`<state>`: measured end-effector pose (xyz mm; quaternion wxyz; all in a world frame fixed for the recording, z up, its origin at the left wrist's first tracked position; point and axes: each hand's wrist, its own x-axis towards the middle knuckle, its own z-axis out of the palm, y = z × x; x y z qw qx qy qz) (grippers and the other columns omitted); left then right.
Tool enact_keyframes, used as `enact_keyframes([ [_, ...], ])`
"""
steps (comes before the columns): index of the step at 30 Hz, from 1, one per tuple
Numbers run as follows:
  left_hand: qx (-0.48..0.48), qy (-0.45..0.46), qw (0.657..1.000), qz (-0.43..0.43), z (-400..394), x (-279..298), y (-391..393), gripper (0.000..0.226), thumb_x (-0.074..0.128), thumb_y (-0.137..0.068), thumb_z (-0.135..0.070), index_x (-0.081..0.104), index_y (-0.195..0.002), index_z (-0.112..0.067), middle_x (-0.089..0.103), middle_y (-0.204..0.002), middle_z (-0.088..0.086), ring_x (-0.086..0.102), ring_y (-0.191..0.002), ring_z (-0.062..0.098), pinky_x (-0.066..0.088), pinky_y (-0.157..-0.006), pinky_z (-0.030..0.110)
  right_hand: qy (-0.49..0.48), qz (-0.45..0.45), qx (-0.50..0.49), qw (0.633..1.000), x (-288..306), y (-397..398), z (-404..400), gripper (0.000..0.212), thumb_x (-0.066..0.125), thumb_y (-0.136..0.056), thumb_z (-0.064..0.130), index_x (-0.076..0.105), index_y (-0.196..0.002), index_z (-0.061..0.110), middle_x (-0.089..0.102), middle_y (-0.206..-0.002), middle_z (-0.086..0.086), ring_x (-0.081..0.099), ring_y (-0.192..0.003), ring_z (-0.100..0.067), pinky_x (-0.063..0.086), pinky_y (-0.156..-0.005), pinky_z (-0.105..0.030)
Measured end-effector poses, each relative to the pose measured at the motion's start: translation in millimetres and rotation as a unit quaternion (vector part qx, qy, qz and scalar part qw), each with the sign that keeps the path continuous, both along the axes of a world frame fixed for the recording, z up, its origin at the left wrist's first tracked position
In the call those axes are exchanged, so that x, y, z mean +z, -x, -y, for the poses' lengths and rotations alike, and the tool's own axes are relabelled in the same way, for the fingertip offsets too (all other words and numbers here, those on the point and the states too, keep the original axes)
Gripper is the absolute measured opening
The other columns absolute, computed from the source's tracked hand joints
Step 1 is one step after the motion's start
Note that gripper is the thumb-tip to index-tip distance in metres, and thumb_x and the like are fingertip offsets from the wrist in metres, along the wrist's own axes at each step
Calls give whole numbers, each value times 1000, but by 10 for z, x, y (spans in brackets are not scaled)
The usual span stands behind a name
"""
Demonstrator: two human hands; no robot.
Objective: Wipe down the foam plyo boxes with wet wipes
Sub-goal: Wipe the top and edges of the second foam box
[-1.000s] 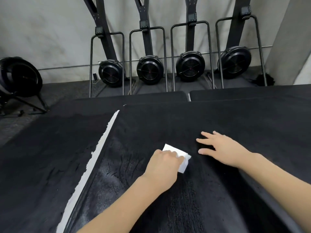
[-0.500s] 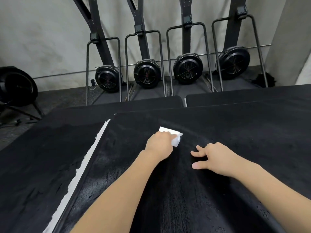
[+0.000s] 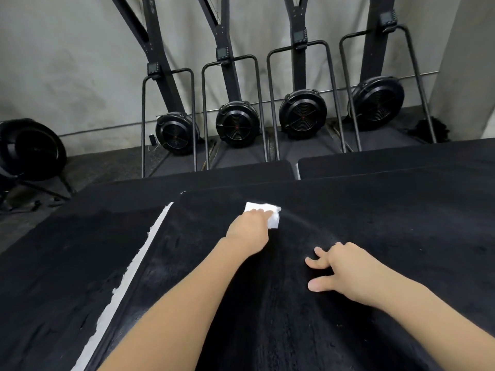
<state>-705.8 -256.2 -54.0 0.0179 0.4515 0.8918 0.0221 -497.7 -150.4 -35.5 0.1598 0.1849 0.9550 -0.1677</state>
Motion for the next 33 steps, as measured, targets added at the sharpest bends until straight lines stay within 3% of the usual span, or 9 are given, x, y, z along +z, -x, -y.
enact_keyframes([
  [5,31,15,999,15,-374,71,391,57,38,-96,-3,41,-150,-20,57,-132,11,53,-115,33,41,-79,31,10,-5,0,1000,-79,34,-51,65,54,-93,59,32,-152,42,20,-164,13,9,-153,-24,21,-120,-43],
  [9,25,10,1000,4,-399,120,376,52,41,-93,-2,54,-139,-23,60,-125,12,56,-111,35,46,-81,33,19,-17,-19,1000,-14,39,-76,64,64,-86,62,46,-144,44,40,-153,17,34,-142,-17,35,-110,-30],
  [12,27,15,1000,2,-228,140,263,41,42,-92,-7,68,-122,-18,66,-116,8,60,-105,32,53,-88,36,-9,-64,-47,997,56,76,-152,54,69,-83,59,59,-134,43,57,-140,13,52,-128,-18,43,-104,-31],
  [14,27,18,999,10,-86,148,228,36,43,-93,-12,73,-112,-17,69,-104,6,63,-98,30,55,-86,38,-56,-93,-53,993,66,166,-254,53,65,-87,58,57,-136,41,58,-140,11,50,-131,-19,34,-112,-39],
  [17,12,10,999,28,111,69,195,32,44,-96,-17,73,-106,-20,65,-94,3,58,-90,27,52,-79,35,-35,-111,-61,991,24,374,-382,62,60,-90,59,43,-147,41,37,-157,11,27,-148,-22,8,-120,-60],
  [20,-5,15,1000,10,153,15,204,33,39,-101,-17,66,-120,-18,66,-112,6,54,-98,32,49,-88,39,-9,-56,-62,997,-52,564,-478,71,63,-87,61,33,-150,47,20,-164,11,17,-151,-28,17,-117,-63],
  [24,-1,39,999,-10,-63,44,377,44,33,-105,-16,46,-147,-22,57,-137,8,53,-117,37,43,-100,41,-15,-27,-62,998,-117,740,-582,74,68,-81,65,37,-147,49,35,-158,8,36,-140,-28,33,-111,-57],
  [30,19,66,997,30,-686,198,832,56,32,-103,-14,36,-155,-33,50,-148,3,46,-132,34,43,-105,39,-24,-3,-60,998,-148,758,-563,72,61,-88,61,30,-151,47,20,-164,12,19,-149,-29,21,-114,-65],
  [33,29,93,995,4,-896,189,943,51,33,-101,-15,45,-150,-23,58,-134,12,51,-123,34,45,-97,39,-24,5,-57,998,-148,749,-558,72,59,-90,60,27,-152,46,15,-165,12,10,-152,-28,17,-115,-66],
])
